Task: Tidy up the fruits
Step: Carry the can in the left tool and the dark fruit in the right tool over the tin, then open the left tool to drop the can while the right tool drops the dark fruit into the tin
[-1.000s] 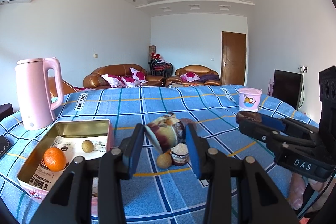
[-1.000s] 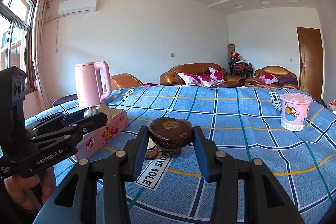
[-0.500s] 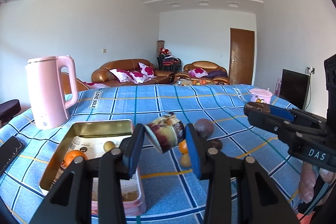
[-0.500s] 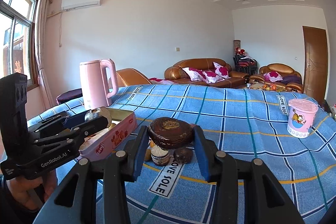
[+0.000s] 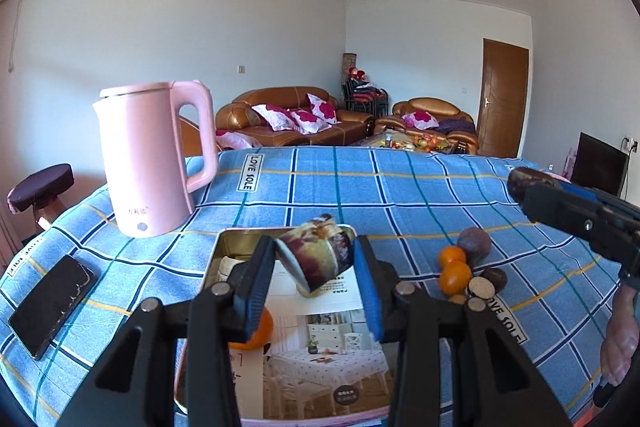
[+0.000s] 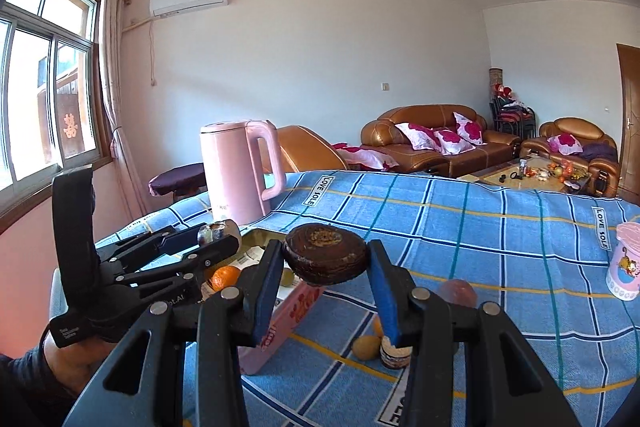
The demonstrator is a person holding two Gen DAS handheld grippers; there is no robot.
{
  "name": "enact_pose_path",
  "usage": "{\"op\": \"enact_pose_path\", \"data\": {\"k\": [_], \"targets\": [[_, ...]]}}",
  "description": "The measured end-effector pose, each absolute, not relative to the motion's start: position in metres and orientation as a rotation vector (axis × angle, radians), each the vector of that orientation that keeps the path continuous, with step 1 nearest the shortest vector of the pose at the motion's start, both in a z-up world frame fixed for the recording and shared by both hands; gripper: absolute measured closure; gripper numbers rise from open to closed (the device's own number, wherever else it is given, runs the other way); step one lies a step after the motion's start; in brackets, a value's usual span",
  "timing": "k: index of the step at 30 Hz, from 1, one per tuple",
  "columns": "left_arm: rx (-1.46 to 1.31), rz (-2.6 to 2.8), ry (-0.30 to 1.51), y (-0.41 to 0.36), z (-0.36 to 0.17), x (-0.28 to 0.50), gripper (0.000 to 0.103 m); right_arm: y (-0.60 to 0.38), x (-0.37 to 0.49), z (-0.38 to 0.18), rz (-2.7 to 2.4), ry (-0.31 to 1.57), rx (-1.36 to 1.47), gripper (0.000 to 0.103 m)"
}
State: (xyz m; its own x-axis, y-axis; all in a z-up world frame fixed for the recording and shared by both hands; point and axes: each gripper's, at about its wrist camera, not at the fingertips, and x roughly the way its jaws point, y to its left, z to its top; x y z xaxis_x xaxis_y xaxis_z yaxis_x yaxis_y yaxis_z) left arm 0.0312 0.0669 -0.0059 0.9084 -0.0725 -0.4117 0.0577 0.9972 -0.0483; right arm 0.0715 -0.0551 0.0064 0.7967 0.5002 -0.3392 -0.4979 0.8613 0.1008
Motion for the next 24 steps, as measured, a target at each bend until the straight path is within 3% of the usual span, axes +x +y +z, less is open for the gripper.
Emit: {"op": "enact_pose_path", "data": {"k": [24], "targets": [[-0.020,0.017,0.627,0.114,-0.027,0.100,0.061,0.039,0.141,-0.045,0.605,0.539,-0.083,0.058]]}}
